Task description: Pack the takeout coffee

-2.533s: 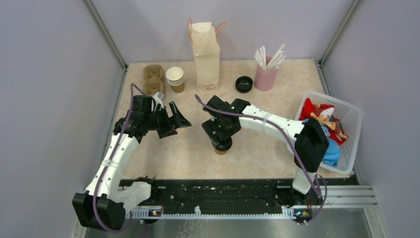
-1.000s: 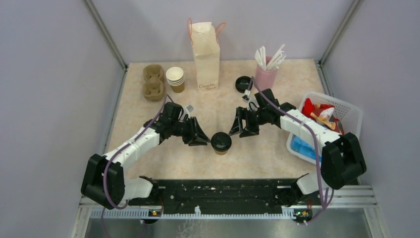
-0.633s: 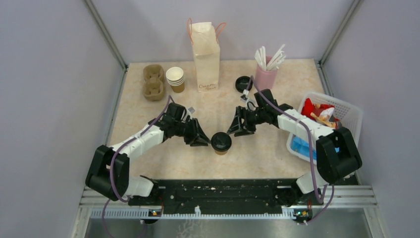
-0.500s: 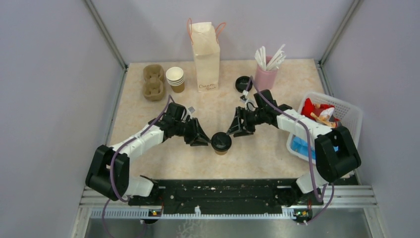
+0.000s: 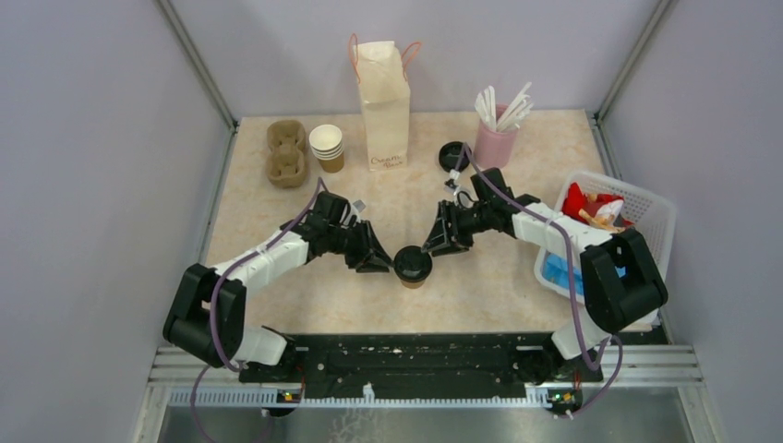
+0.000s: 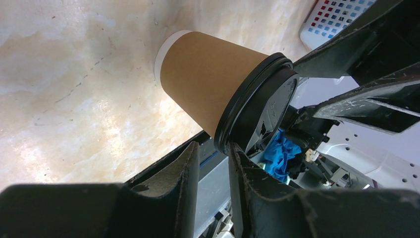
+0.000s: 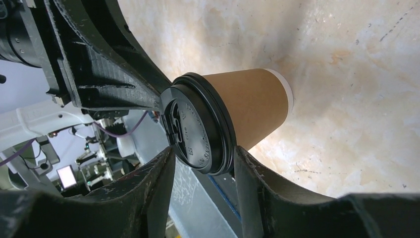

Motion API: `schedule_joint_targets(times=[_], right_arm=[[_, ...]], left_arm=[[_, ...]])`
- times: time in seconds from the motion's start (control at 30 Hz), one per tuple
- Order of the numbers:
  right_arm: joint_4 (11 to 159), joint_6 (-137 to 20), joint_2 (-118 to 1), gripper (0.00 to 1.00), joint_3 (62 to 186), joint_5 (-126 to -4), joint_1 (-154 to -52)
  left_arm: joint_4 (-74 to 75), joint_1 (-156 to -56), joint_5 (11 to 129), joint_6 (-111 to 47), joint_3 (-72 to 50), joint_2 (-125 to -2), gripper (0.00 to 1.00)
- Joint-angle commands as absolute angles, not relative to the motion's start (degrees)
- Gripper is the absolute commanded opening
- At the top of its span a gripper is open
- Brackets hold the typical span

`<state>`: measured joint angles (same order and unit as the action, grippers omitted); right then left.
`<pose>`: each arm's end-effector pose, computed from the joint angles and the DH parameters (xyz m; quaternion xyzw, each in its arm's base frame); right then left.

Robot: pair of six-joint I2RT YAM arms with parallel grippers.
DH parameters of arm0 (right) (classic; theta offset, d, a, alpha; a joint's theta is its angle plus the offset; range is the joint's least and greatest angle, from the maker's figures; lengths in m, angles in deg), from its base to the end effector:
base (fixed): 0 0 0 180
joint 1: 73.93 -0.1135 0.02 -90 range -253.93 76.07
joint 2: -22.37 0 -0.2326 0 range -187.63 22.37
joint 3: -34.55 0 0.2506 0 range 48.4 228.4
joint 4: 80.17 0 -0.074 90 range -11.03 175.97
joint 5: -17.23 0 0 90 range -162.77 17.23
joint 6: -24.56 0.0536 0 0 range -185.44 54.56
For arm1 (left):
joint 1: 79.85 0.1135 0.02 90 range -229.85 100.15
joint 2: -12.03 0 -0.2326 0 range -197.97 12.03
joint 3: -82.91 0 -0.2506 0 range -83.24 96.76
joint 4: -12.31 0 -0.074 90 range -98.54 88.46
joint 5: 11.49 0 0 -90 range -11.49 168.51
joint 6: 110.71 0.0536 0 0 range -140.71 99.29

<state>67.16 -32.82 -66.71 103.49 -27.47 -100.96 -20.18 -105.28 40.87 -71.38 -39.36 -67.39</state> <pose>0.2669 0.1789 0.1708 -0.0800 0.8796 0.4630 0.0738 0.2373 -0.1491 0.1551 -0.1000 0.9006 -0.4211 0.0400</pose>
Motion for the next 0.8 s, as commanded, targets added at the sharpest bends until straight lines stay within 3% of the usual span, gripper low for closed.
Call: schedule_joint_targets(times=[0.0, 0.57, 0.63, 0.77], right_arm=[[69.04, -33.61, -68.02, 0.46, 102.88, -26.71, -101.84], [81.06, -27.66, -70.03, 0.40, 93.99, -26.23, -100.95], [80.59, -28.01, -69.71, 0.42, 94.37, -25.87, -100.62], [75.91, -30.70, -67.43, 0.58, 97.00, -25.93, -100.38]], left_arm=[[-17.80, -105.60, 40.68, -70.32, -38.19, -68.07, 0.34], [-19.62, -106.51, 43.95, -68.10, -38.71, -70.60, 0.33], [-19.49, -106.48, 43.43, -68.13, -38.72, -70.20, 0.33], [-20.56, -106.54, 43.44, -68.17, -37.38, -68.67, 0.36]])
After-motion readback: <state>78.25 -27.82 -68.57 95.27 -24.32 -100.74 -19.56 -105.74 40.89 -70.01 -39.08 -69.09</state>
